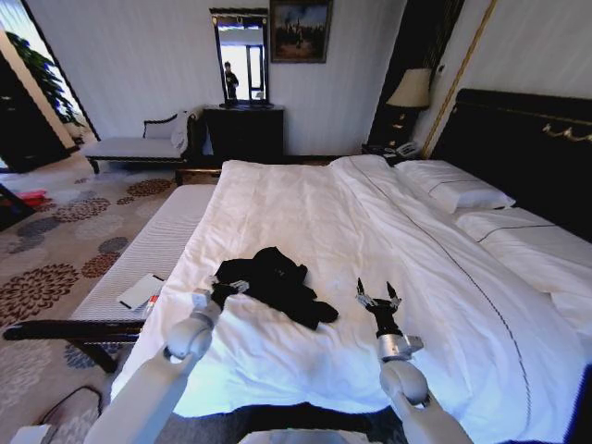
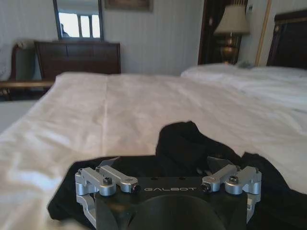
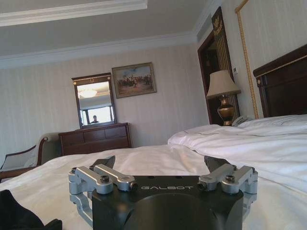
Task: Fold the clothes on the bed.
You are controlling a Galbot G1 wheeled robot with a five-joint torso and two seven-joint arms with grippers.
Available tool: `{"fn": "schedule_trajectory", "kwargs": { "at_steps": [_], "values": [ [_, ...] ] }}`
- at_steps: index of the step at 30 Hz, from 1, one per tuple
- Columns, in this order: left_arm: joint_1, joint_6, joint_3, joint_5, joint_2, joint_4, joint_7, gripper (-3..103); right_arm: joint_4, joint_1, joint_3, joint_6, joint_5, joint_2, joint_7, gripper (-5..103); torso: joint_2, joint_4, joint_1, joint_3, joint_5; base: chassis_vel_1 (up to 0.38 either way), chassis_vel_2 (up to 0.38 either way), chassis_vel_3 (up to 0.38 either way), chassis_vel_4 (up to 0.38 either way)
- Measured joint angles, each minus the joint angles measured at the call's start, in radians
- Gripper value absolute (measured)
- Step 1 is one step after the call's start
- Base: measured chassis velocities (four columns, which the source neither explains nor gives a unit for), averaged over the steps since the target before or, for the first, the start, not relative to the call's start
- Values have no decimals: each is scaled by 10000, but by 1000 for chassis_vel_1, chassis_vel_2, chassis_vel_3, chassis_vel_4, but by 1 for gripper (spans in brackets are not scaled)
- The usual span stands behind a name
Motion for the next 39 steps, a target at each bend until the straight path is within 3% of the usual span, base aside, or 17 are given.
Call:
{"fn": "schedule_trajectory", "kwargs": {
  "at_steps": [3, 5, 6, 10, 23, 27, 29, 32, 39],
  "values": [
    [-267, 417, 238, -326, 61, 28, -352, 100, -13, 2, 5, 12, -16, 29, 0, 100, 0, -1, 0, -1, 1, 0, 0, 0, 0],
    [-732, 1523, 567, -938, 126, 58, -1050, 100, -31, 4, 15, 27, -47, 69, 0, 100, 0, -1, 0, 0, 1, 0, 0, 0, 0],
    [-732, 1523, 567, -938, 126, 58, -1050, 100, -31, 4, 15, 27, -47, 69, 0, 100, 0, -1, 0, 0, 1, 0, 0, 0, 0],
    [-1505, 2432, 1109, -1407, 83, 352, -1727, 100, -71, 4, 41, 40, -91, 129, -2, 100, 0, -1, 0, 0, 1, 0, 0, 0, 0],
    [-2824, 2617, 1965, -1717, -432, 1560, -2033, 103, -140, -9, 114, 64, -182, 270, 14, 100, 0, -2, 0, 0, -1, 0, 0, 0, 0],
    [-3021, 2693, 2097, -1866, -554, 1819, -2118, 91, -165, 1, 116, 65, -195, 290, 21, 100, 0, -1, 0, 0, 0, 0, 0, 0, 0],
    [-3044, 2686, 2119, -1866, -576, 1853, -2119, 91, -170, 1, 116, 66, -199, 297, 22, 100, 0, -1, -1, -1, 0, 0, 0, 0, 0],
    [-3157, 2557, 2251, -1864, -777, 2025, -2119, 76, -177, -4, 123, 70, -223, 333, 25, 100, 1, 0, -1, 0, 0, 0, 0, 0, 0],
    [-3183, 2240, 2474, -1639, -1075, 2200, -2092, 54, -192, -9, 202, 82, -228, 347, 38, 100, 1, -2, -1, -1, 1, 0, 0, 0, 0]
  ]
}}
